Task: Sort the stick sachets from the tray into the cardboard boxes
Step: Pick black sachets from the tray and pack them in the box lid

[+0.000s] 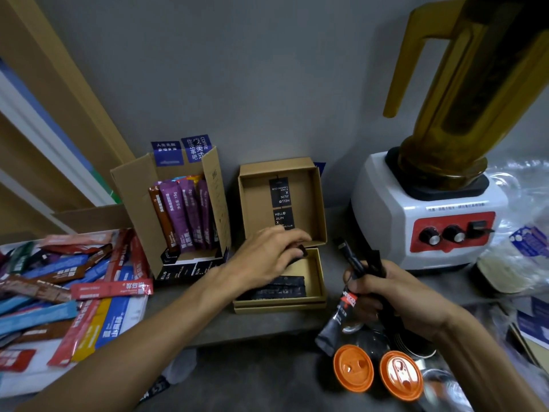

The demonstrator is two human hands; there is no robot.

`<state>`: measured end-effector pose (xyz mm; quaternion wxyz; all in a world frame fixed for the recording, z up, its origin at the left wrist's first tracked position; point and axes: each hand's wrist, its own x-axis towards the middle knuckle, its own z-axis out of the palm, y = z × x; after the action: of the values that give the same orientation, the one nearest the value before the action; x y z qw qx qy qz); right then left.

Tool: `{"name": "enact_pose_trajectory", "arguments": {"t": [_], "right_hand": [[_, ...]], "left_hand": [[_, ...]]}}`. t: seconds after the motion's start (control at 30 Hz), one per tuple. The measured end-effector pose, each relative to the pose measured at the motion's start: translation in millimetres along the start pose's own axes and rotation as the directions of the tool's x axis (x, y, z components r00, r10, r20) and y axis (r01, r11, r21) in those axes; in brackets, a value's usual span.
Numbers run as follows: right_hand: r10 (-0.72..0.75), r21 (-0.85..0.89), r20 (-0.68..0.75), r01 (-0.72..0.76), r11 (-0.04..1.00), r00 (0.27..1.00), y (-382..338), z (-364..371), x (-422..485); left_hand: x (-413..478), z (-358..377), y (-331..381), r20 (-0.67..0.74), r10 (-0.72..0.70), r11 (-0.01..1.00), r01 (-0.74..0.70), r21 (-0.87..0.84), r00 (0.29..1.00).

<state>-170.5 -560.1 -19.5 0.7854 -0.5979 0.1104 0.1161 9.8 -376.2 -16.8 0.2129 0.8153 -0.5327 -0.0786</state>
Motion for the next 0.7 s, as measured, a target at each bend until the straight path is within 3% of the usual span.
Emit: {"name": "enact_pose_trajectory", "arguments": {"t": [0.13, 0.27, 0.4, 0.6, 0.7], "right_hand": [[-0.009, 0.009, -0.028, 0.009, 1.000, 1.000, 3.8, 1.6, -5.8], [-0.005, 0.034, -0.054, 0.006, 0.999, 0.999, 5.8, 2.6, -7.5], [0.002, 0.055, -0.099, 0.004, 0.998, 0.995, 6.0, 0.4, -8.6], [0.012, 0.056, -0.120, -0.006, 0.998, 0.993, 7.1, 4.0, -3.4], [0.014, 0.066, -0.133, -0.005, 0.998, 0.991, 5.9, 8.2, -1.7]], "left_hand": [[-4.4, 0.2, 0.5, -0.098, 0.197, 0.937, -0.157, 0.311, 0.976], [-15.0, 7.4, 2.7, 0.076, 0.018, 0.998, -0.022, 0.053, 0.997], [-32.4, 2.0, -10.5, 0.093, -0.077, 0.997, 0.078, 0.002, 0.993], [-34.8, 1.7, -13.7, 0.134, -0.031, 0.922, -0.023, 0.387, 0.991], [-34.3, 2.8, -11.5, 0.138, -0.046, 0.898, -0.020, 0.439, 0.989]]}}
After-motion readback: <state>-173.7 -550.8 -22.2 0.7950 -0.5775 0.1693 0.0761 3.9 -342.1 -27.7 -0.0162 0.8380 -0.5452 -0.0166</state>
